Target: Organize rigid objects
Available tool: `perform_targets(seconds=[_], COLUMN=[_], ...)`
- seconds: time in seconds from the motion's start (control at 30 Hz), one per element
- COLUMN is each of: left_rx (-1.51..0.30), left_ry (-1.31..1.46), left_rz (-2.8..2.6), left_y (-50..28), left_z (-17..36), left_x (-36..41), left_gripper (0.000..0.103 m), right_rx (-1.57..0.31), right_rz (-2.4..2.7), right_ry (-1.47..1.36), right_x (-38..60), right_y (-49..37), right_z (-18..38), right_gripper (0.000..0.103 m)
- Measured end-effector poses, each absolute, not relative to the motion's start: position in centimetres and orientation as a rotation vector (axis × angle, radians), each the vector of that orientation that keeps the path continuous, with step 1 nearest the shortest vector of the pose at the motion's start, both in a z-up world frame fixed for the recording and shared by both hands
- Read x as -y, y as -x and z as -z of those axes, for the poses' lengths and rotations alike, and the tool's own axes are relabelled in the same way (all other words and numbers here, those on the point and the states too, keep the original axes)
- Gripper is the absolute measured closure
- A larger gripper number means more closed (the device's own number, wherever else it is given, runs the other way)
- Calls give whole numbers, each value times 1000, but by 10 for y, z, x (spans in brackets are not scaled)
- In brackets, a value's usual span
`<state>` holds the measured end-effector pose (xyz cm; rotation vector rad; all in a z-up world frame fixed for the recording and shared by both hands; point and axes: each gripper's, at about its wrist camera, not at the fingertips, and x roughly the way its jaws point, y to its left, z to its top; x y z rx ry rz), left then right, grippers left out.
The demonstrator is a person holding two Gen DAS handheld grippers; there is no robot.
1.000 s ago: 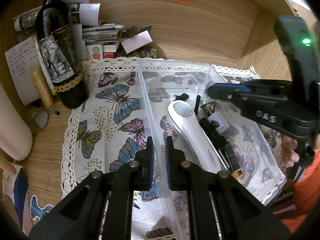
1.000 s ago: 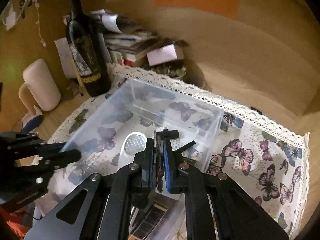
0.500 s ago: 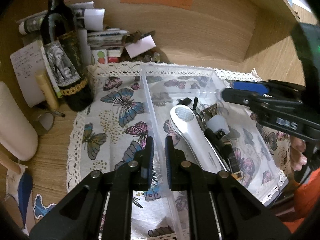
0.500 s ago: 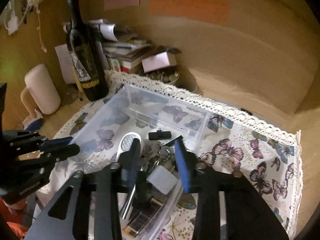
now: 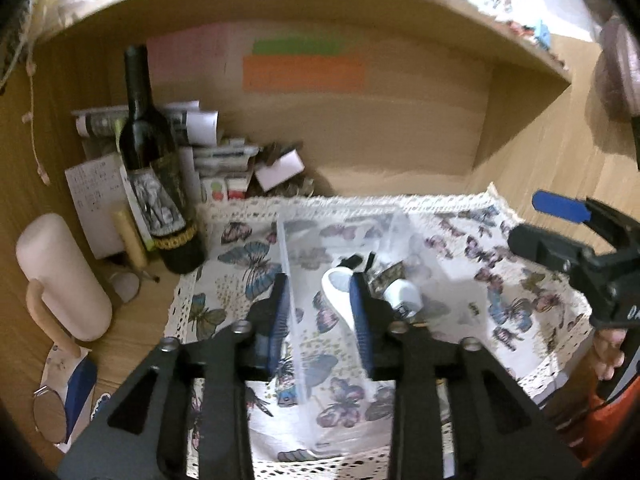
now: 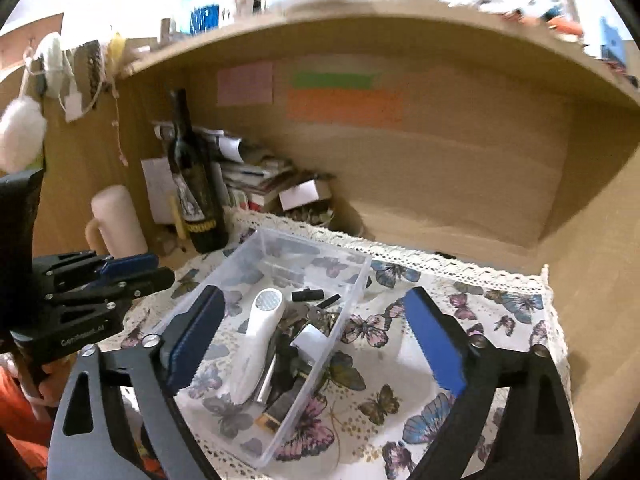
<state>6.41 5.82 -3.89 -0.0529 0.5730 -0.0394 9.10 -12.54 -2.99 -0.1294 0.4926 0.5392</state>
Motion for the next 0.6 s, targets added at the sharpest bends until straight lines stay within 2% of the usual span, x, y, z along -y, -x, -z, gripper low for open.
perform_targets(seconds=[0.07, 0.13, 0.27, 0.47, 0.6], left_rx=[-534, -486, -389, -329, -303], left_ry=[56, 49, 25, 32, 28], left_rz=[39, 28, 7, 11, 5], left_y=[-56, -46, -27, -13, -7], left_z=[33, 26, 18, 12, 11], left_x=[-54, -49, -38, -31, -27], left_gripper=[51, 41, 17, 7, 6], right_rx=[-462, -432, -396, -366, -352], right_rz=[-521, -505, -487, -462, -451], right_ry=[121, 109, 86, 66, 57], right_x=[132, 140, 151, 162, 166], right_y=[-82, -73, -61, -49, -44], right_z=[27, 25, 23, 24, 24], right_gripper=[4, 0, 0, 0, 0])
